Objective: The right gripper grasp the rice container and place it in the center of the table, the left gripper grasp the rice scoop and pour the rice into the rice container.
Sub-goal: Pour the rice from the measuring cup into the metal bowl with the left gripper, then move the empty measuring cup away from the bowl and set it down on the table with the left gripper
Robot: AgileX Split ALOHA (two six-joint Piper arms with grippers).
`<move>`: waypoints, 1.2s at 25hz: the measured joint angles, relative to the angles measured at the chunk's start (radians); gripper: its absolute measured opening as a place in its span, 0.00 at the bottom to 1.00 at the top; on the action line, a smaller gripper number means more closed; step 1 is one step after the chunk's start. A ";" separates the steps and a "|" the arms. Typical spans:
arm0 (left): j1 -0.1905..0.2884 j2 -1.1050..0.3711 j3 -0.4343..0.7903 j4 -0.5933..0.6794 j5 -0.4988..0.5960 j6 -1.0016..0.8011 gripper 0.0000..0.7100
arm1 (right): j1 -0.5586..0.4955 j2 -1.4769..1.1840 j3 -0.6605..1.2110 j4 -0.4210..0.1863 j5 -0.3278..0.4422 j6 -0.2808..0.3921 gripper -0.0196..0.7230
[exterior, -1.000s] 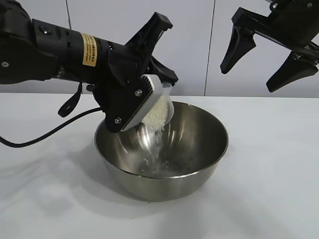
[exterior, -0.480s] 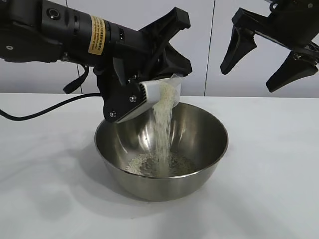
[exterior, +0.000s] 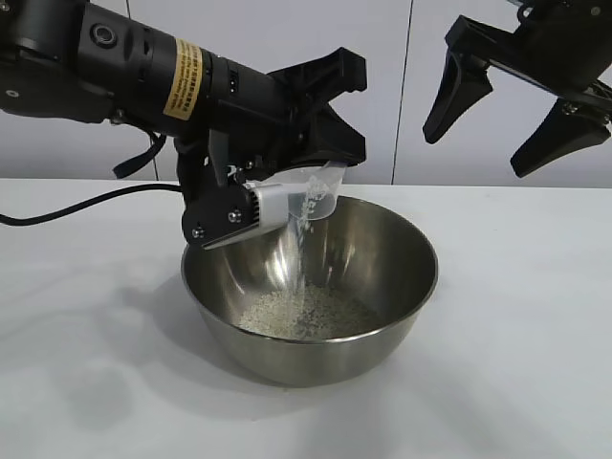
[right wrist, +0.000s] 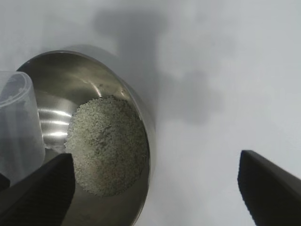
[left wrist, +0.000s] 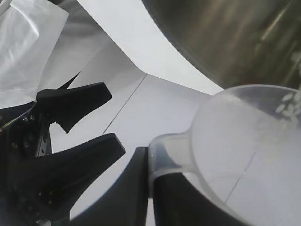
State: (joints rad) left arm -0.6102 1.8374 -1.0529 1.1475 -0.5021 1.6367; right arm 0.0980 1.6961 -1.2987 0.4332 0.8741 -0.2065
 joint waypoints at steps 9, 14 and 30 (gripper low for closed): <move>0.000 0.000 0.000 0.015 0.001 -0.004 0.01 | 0.000 0.000 0.000 0.000 0.000 0.000 0.90; 0.000 0.000 0.012 -0.029 -0.021 -0.105 0.01 | 0.000 0.000 0.000 0.000 0.000 0.000 0.90; -0.027 0.000 0.190 -0.859 -0.446 -0.443 0.01 | 0.000 0.000 0.000 0.000 0.002 0.000 0.90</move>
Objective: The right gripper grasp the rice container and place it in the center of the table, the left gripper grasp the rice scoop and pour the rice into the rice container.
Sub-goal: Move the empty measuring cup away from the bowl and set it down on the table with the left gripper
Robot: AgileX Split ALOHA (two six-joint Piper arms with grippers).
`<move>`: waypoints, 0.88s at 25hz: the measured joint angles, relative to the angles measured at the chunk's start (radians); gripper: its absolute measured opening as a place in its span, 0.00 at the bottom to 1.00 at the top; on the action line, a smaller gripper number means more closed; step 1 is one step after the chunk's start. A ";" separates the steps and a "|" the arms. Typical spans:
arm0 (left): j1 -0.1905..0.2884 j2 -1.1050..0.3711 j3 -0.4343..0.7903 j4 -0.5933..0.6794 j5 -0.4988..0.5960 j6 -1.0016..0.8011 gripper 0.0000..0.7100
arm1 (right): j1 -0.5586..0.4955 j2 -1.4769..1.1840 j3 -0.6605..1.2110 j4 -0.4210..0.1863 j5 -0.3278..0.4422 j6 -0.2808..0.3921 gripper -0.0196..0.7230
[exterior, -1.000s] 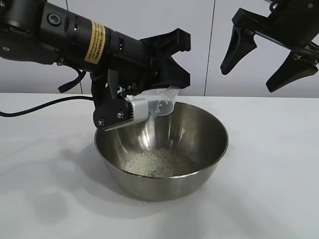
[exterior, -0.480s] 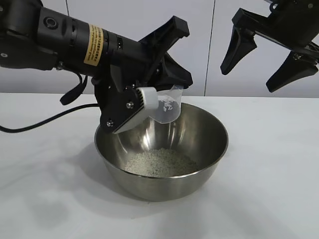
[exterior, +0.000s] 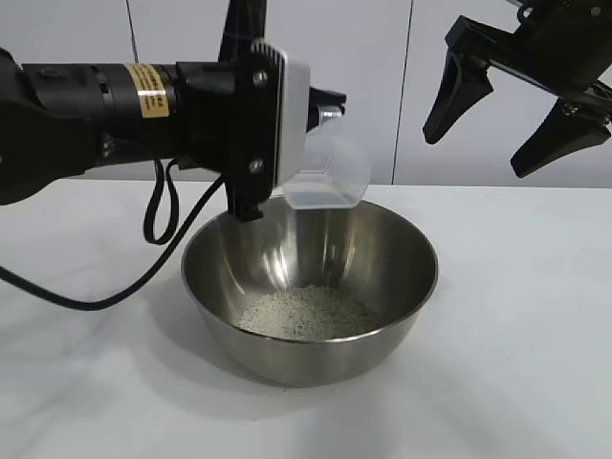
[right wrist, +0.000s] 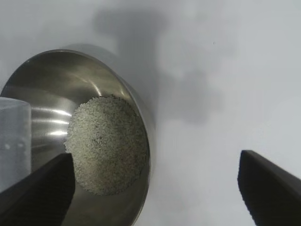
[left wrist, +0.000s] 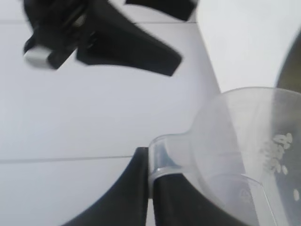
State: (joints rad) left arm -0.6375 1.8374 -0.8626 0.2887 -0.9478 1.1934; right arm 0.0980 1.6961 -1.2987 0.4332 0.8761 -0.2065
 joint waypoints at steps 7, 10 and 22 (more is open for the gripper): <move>-0.068 -0.030 0.000 -0.623 -0.177 -0.469 0.01 | 0.000 0.000 0.000 -0.001 0.000 0.000 0.90; -0.057 -0.083 0.000 -0.841 -0.186 -0.633 0.01 | 0.000 0.000 0.000 -0.001 0.000 0.000 0.90; 0.189 -0.221 0.234 -0.637 -0.142 -0.892 0.01 | 0.000 0.000 0.000 -0.002 -0.006 0.000 0.90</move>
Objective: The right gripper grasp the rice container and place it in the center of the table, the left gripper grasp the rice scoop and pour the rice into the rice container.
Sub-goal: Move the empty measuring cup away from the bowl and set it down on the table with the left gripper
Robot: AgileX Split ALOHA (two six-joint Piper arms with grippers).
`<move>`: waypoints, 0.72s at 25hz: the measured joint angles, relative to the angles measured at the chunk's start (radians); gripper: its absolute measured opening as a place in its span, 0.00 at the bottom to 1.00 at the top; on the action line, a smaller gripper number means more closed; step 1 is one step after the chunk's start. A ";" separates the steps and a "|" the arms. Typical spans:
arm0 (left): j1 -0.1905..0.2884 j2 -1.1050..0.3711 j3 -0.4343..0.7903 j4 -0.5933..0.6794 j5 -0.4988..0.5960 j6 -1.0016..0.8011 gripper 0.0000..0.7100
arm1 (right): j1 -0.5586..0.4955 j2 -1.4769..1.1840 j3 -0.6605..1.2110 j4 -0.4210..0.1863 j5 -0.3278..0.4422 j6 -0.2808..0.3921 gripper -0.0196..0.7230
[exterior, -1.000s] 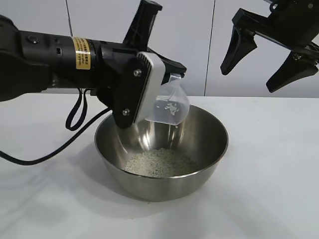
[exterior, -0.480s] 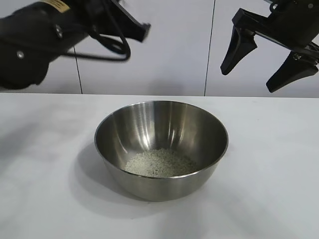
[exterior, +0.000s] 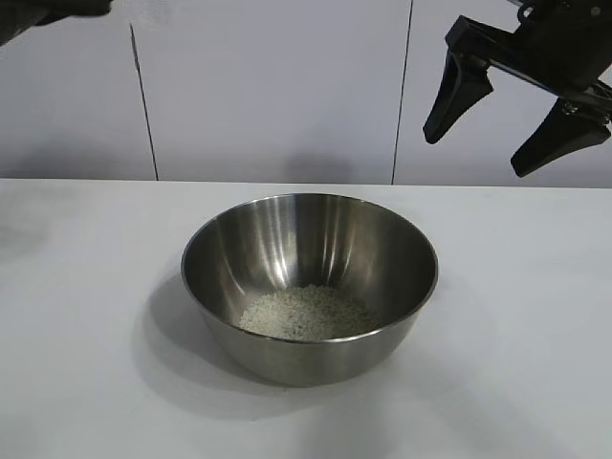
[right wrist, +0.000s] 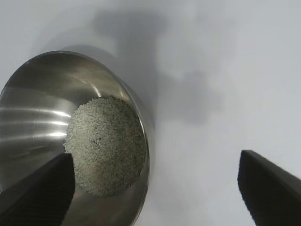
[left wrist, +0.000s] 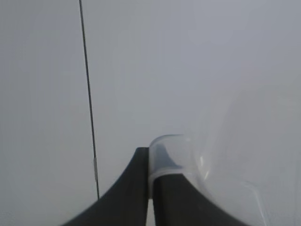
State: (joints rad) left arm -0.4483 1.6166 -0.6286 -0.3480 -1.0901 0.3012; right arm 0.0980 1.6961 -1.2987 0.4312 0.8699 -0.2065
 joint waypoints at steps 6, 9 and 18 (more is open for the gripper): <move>0.148 0.042 0.124 0.255 -0.008 -0.112 0.01 | 0.000 0.000 0.000 0.000 -0.003 -0.001 0.90; 0.193 0.104 0.132 0.300 -0.044 -0.148 0.01 | 0.000 0.000 0.000 0.000 -0.004 -0.001 0.90; 0.211 0.308 0.132 0.339 -0.046 -0.160 0.01 | 0.000 0.000 0.000 0.000 -0.004 -0.001 0.90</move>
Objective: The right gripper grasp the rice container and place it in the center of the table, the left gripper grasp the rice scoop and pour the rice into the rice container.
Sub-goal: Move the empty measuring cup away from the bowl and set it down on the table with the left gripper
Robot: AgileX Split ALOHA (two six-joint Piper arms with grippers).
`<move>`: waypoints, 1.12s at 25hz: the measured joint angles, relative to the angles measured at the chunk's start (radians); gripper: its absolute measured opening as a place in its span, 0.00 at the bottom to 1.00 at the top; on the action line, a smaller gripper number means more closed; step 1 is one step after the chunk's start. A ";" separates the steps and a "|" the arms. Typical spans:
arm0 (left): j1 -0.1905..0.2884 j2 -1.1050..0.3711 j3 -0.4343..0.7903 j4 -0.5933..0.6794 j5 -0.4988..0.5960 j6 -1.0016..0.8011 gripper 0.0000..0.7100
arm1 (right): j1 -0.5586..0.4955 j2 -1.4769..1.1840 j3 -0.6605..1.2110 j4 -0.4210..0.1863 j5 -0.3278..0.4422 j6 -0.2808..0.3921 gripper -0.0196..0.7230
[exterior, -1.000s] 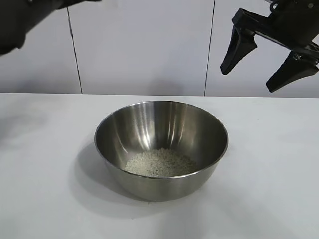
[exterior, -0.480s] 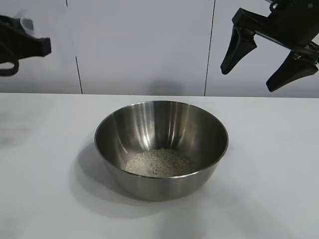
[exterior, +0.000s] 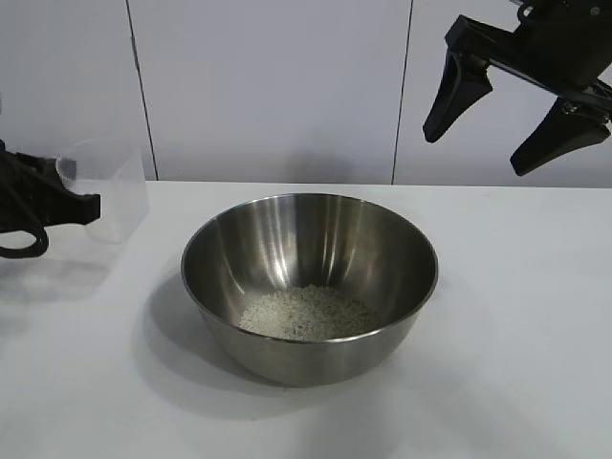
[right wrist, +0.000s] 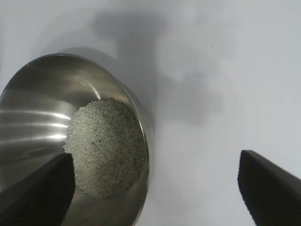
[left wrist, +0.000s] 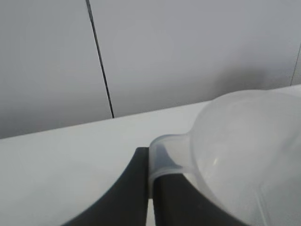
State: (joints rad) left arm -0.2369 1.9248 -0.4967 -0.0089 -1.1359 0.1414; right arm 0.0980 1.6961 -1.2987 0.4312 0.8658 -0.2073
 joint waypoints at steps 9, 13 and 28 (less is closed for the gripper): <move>0.000 0.076 0.004 0.021 -0.001 0.001 0.01 | 0.000 0.000 0.000 0.002 0.000 0.000 0.90; 0.000 0.112 0.011 0.021 -0.001 0.001 0.01 | 0.000 0.000 0.000 0.002 0.000 0.000 0.90; 0.000 0.153 0.017 0.070 -0.005 0.001 0.26 | 0.000 0.000 0.000 0.003 0.000 0.000 0.90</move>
State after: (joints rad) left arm -0.2369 2.0780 -0.4801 0.0616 -1.1411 0.1423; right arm 0.0980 1.6961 -1.2987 0.4342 0.8658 -0.2073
